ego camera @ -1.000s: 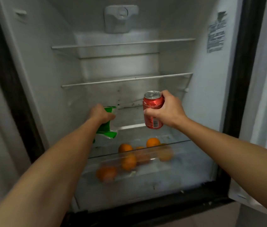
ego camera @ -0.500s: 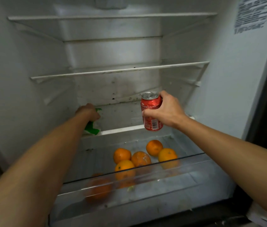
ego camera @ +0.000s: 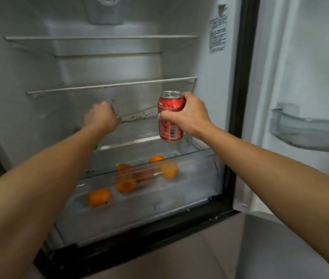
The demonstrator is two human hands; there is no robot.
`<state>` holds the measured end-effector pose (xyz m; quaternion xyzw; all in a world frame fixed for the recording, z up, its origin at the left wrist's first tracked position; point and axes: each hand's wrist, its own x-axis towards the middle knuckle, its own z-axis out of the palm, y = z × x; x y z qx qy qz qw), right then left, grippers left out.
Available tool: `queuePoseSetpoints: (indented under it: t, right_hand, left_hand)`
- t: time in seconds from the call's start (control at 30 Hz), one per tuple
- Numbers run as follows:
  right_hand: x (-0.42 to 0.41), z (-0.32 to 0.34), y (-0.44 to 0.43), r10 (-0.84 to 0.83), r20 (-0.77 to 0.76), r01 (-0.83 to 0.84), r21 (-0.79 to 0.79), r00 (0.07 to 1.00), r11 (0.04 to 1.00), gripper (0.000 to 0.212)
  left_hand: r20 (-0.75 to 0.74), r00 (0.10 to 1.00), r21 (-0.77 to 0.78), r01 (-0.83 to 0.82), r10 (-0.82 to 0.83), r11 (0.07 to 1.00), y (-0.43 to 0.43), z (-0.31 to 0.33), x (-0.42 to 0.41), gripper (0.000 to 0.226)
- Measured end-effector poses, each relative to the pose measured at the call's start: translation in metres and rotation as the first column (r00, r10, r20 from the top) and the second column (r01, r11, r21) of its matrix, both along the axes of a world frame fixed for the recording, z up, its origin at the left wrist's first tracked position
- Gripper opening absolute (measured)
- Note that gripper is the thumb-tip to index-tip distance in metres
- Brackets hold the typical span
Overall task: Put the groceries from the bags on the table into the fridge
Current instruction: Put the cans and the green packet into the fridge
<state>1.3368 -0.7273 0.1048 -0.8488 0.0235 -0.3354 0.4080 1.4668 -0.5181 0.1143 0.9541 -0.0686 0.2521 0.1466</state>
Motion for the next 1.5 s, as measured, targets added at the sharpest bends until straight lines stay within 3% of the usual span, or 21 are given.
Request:
queuePoseSetpoints:
  t: [0.17, 0.3, 0.53, 0.67, 0.8, 0.9, 1.0, 1.17, 1.23, 1.4, 1.5]
  right_hand:
    - [-0.103, -0.002, -0.015, 0.003, 0.011, -0.002, -0.013, 1.000, 1.000, 0.063]
    - [-0.178, -0.011, -0.033, -0.069, -0.026, 0.066, -0.093, 0.997, 0.993, 0.059]
    - [-0.273, -0.008, -0.077, -0.256, 0.004, 0.254, -0.137, 0.967, 0.957, 0.070]
    - [-0.298, 0.015, -0.095, -0.336, 0.113, 0.342, -0.043, 0.935, 0.939, 0.063]
    - [-0.299, 0.045, -0.119, -0.413, 0.210, 0.378, 0.187, 0.886, 0.907, 0.057]
    - [-0.291, 0.064, -0.138, -0.502, 0.240, 0.441, 0.267, 0.831, 0.857, 0.065]
    - [-0.278, 0.071, -0.154, -0.564, 0.150, 0.544, 0.155, 0.812, 0.824, 0.072]
    - [-0.258, 0.062, -0.165, -0.656, 0.006, 0.633, -0.273, 0.754, 0.725, 0.068]
    - [-0.251, 0.060, -0.166, -0.667, -0.014, 0.616, -0.370, 0.745, 0.696, 0.066]
    - [-0.244, 0.061, -0.171, -0.647, -0.076, 0.567, -0.410, 0.759, 0.714, 0.081]
    - [-0.245, 0.060, -0.168, -0.536, -0.151, 0.444, -0.403, 0.830, 0.800, 0.088]
  left_hand:
    - [0.129, 0.984, -0.107, 0.134, -0.120, 0.985, -0.041, -0.001, -0.099, 0.027]
    - [0.135, 0.954, -0.154, 0.286, -0.266, 0.946, -0.080, -0.021, -0.166, 0.025]
    - [0.136, 0.827, -0.084, 0.559, -0.546, 0.825, -0.139, -0.051, -0.238, 0.030]
    - [0.179, 0.724, -0.080, 0.686, -0.666, 0.723, -0.165, -0.043, -0.252, 0.044]
    - [0.182, 0.643, -0.048, 0.762, -0.744, 0.646, -0.187, -0.034, -0.261, 0.057]
    - [0.166, 0.584, -0.014, 0.807, -0.795, 0.590, -0.198, -0.036, -0.265, 0.055]
    - [0.187, 0.550, -0.028, 0.831, -0.814, 0.555, -0.203, -0.037, -0.260, 0.052]
    - [0.213, 0.497, -0.024, 0.863, -0.841, 0.504, -0.207, -0.041, -0.251, 0.051]
    - [0.226, 0.497, -0.031, 0.863, -0.838, 0.504, -0.208, -0.042, -0.249, 0.051]
    - [0.235, 0.497, -0.033, 0.863, -0.835, 0.504, -0.209, -0.043, -0.247, 0.051]
    - [0.234, 0.507, -0.024, 0.856, -0.829, 0.517, -0.206, -0.045, -0.247, 0.053]
